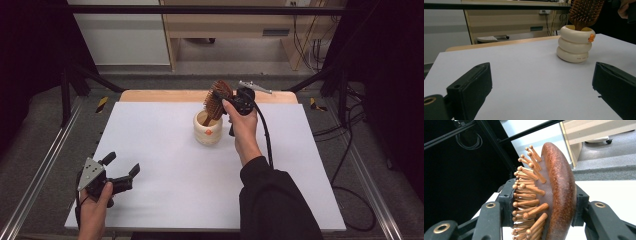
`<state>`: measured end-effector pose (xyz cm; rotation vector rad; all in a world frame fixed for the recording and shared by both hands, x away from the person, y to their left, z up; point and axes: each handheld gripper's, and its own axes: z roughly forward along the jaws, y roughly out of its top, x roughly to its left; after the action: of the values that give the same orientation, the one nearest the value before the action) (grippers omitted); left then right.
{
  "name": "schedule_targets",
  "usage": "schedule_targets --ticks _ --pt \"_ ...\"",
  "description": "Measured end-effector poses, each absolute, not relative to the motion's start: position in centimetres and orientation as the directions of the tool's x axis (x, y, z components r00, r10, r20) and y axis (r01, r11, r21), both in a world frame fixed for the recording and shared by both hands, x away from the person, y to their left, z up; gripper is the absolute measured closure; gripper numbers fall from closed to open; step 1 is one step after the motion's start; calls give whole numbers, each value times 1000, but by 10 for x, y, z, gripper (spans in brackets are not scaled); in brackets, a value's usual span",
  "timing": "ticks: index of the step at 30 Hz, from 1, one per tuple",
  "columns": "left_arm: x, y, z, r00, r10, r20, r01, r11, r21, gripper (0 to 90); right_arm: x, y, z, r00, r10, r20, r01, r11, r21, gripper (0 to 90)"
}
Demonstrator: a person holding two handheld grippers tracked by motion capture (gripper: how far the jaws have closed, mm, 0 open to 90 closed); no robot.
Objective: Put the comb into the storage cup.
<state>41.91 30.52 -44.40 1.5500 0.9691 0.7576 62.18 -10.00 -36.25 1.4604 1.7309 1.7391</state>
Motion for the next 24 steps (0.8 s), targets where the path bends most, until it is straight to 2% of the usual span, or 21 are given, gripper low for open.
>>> schedule_targets --ticks 24 --pt "419 305 -444 462 886 -30 187 -64 980 29 624 -104 -368 -433 771 467 451 -263 853 504"
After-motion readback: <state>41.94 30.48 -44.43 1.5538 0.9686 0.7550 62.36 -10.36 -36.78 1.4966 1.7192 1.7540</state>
